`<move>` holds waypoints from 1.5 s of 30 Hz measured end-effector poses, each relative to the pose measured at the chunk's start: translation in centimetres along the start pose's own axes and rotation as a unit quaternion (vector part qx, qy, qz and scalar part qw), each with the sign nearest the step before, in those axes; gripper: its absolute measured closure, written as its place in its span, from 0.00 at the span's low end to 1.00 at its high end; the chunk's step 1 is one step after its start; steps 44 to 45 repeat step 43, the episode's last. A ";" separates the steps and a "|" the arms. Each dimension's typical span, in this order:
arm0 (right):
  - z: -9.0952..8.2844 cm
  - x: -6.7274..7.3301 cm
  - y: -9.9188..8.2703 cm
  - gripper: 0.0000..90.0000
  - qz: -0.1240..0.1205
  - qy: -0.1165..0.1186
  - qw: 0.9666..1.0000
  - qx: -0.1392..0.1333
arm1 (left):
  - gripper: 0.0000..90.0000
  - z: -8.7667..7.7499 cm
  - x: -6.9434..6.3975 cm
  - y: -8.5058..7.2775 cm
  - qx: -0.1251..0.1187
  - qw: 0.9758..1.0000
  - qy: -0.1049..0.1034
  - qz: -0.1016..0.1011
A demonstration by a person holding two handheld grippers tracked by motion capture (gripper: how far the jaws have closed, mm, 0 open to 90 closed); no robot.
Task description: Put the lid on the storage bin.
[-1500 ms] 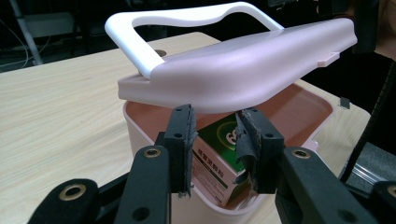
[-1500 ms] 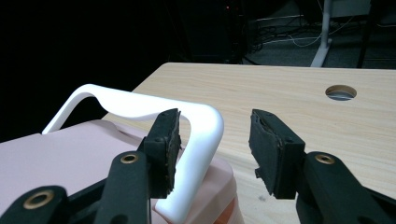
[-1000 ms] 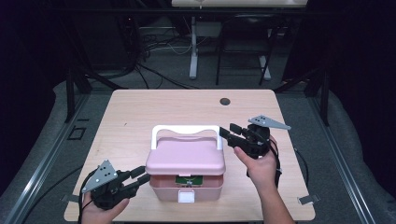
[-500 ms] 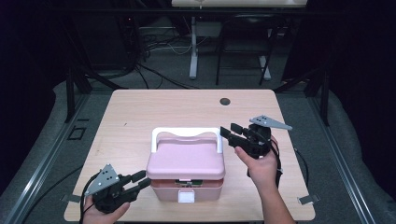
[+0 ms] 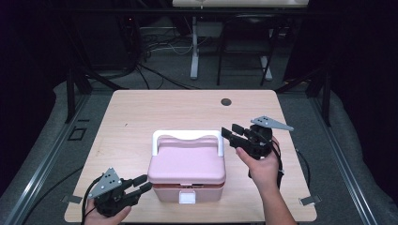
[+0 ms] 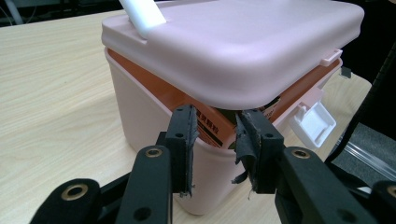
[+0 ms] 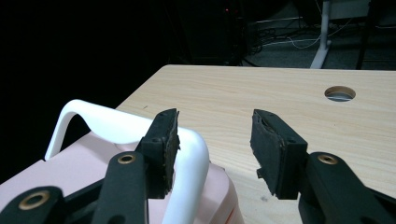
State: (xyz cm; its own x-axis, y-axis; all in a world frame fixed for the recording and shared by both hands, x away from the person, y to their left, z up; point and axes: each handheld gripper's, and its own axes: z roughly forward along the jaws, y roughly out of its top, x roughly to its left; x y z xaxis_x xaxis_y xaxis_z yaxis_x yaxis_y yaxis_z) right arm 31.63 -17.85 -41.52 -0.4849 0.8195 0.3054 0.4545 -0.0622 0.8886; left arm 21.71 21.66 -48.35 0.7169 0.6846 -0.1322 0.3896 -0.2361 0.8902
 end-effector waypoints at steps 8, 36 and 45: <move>0.1 0.0 0.0 0.57 0.000 0.000 1.000 0.001 | 0.75 -0.1 0.0 -0.3 0.007 1.000 -0.002 -0.001; 0.0 -0.2 -0.1 0.57 0.003 -0.002 1.000 0.001 | 0.67 -0.2 1.3 -2.2 0.023 0.999 0.023 -0.022; 0.0 -0.5 -0.1 0.56 0.005 -0.005 1.000 0.001 | 0.57 0.0 2.2 -2.5 0.019 0.998 0.041 -0.035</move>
